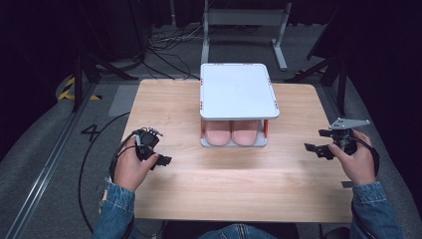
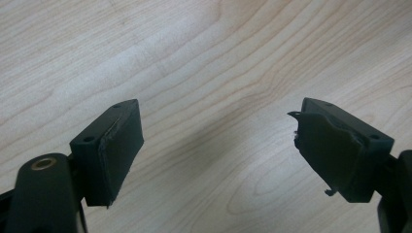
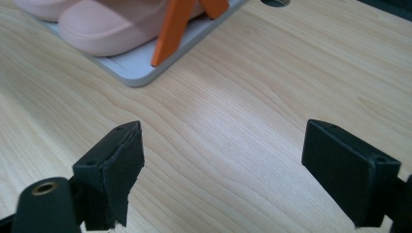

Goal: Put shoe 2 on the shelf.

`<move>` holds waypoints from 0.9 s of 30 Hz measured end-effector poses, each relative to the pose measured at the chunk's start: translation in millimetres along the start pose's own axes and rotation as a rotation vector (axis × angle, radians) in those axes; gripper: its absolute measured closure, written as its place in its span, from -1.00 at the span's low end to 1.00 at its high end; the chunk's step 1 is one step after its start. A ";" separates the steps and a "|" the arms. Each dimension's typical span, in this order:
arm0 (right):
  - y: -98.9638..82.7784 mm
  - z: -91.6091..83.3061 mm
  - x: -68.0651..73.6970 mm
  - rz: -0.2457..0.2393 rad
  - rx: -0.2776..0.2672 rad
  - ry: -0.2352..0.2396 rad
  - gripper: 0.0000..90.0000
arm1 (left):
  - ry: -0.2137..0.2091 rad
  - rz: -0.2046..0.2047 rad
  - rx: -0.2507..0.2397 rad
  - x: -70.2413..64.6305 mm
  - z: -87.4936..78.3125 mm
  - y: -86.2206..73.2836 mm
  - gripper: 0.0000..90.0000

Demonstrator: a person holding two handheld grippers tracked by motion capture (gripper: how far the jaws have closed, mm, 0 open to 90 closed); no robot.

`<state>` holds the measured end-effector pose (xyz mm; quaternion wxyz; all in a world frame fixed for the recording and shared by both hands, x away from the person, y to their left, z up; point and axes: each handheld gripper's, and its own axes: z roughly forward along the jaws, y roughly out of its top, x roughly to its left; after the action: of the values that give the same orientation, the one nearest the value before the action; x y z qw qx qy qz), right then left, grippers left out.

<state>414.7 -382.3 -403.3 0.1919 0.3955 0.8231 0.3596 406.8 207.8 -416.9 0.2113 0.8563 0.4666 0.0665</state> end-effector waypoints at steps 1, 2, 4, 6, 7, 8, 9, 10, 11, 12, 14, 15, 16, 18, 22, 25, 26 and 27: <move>-3.3 1.4 -1.4 0.003 0.004 -0.008 -0.65 | -0.002 0.011 -0.006 0.6 1.1 -0.1 -0.60; -6.9 3.7 -2.9 0.001 0.001 -0.011 -0.65 | -0.004 0.015 -0.012 1.0 2.4 0.0 -0.60; -15.0 8.5 -6.2 0.009 -0.008 -0.001 -0.65 | 0.000 0.021 -0.018 1.8 4.8 0.5 -0.60; -23.0 13.9 -8.6 0.028 -0.030 -0.006 -0.65 | 0.000 0.031 -0.024 2.3 7.3 0.7 -0.60; -27.2 17.3 -9.3 0.034 -0.036 -0.012 -0.65 | -0.002 0.035 -0.027 2.6 8.4 0.7 -0.60; -30.2 19.4 -9.9 0.030 -0.038 -0.014 -0.65 | -0.002 0.039 -0.028 2.9 9.1 0.6 -0.60; -32.4 20.8 -10.3 0.029 -0.039 -0.012 -0.65 | 0.001 0.043 -0.030 3.1 10.0 0.3 -0.60; -35.3 23.1 -10.6 0.035 -0.040 -0.009 -0.65 | 0.005 0.046 -0.034 3.2 11.1 0.0 -0.60; -38.7 25.7 -10.7 0.038 -0.041 0.003 -0.65 | 0.007 0.051 -0.034 3.4 11.9 -0.1 -0.60; -41.1 27.3 -11.3 0.026 -0.033 0.015 -0.65 | 0.008 0.052 -0.031 3.2 12.6 -0.2 -0.60; -45.9 30.3 -12.2 0.019 -0.019 0.020 -0.65 | 0.001 0.052 -0.031 2.8 14.7 -0.4 -0.60; -45.9 30.3 -12.2 0.019 -0.019 0.020 -0.65 | 0.001 0.052 -0.031 2.8 14.7 -0.4 -0.60; -48.3 31.9 -12.7 0.018 -0.015 0.022 -0.65 | 0.001 0.057 -0.032 2.9 15.7 -0.2 -0.60; -55.0 36.7 -12.1 0.031 -0.001 0.025 -0.65 | -0.004 0.059 -0.030 2.5 17.3 -0.1 -0.60; -63.5 43.7 -9.2 0.027 0.021 0.037 -0.65 | -0.003 0.061 -0.037 2.1 18.8 0.5 -0.61; -64.0 46.8 -6.0 0.032 0.015 0.027 -0.65 | 0.000 0.059 -0.049 1.6 21.5 0.6 -0.60; -63.9 48.2 -5.1 0.030 0.017 0.029 -0.65 | 0.002 0.060 -0.051 1.6 21.9 0.6 -0.61; -64.0 49.1 -4.7 0.027 0.021 0.029 -0.65 | 0.002 0.060 -0.053 1.3 22.5 0.6 -0.60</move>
<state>414.2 -391.8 -483.5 0.1708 0.4033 0.8240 0.3593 415.0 201.9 -437.1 0.2311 0.8639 0.4392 0.0861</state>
